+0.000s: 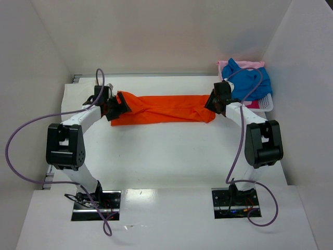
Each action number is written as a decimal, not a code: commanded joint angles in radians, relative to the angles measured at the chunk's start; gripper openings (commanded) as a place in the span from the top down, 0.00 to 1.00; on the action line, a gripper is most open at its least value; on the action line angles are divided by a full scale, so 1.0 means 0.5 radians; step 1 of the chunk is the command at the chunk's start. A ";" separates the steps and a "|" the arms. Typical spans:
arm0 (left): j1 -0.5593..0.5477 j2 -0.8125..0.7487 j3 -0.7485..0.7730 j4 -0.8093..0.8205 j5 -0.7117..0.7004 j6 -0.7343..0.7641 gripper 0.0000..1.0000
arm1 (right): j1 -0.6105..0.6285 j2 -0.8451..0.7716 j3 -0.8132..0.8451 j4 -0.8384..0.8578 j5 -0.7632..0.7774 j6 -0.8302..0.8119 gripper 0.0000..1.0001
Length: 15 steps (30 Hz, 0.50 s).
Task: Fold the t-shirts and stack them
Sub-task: Fold the other side of the tshirt into a rectangle
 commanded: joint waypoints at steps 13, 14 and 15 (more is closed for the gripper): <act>-0.062 0.326 -0.042 0.523 -0.144 -0.570 0.31 | -0.011 -0.013 0.013 0.095 0.009 -0.052 0.54; -0.062 0.339 -0.042 0.523 -0.166 -0.581 0.35 | -0.011 -0.013 0.013 0.095 0.009 -0.052 0.54; -0.062 0.348 -0.042 0.523 -0.175 -0.588 0.41 | -0.011 -0.013 0.013 0.095 0.009 -0.052 0.54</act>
